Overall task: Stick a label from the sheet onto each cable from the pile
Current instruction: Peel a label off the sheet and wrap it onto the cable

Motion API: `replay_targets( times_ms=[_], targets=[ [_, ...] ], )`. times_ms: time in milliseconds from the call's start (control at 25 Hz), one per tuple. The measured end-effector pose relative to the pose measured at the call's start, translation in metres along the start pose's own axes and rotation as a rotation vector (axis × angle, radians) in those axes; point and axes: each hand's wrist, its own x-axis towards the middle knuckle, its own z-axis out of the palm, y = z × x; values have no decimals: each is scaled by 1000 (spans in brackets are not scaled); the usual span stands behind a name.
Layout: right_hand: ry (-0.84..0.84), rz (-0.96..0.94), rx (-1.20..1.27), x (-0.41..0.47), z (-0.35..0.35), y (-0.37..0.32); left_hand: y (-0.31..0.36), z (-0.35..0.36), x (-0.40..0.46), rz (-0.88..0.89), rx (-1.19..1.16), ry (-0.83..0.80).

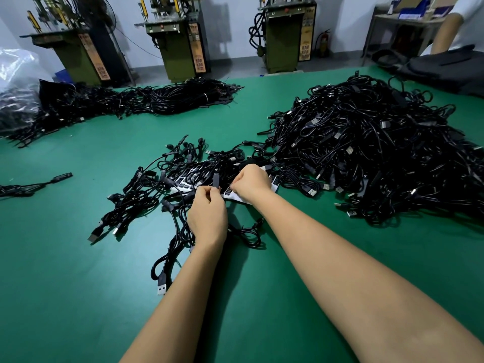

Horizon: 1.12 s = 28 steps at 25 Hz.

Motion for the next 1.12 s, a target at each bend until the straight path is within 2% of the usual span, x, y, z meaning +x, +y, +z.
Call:
replay_targets(
  times_ms=[480,720,840,960,1040,1120],
  targets=[
    [-42,-177,-89,-7,-3,4,3,0,-2,5,16,35],
    [141,-289,-50,-18,7,9,5,0,-2,13,51,46],
    [142,-320,32,-20,8,8,4,0,-2,21,69,42],
    [116,-266,273,-24,2,5,4,-1,-2,26,73,36],
    [79,-145,607,-29,-8,6,5,-1,-4,32,5,56],
    [66,-2,897,-34,-24,19,6,-1,-6,78,-163,93]
  ],
)
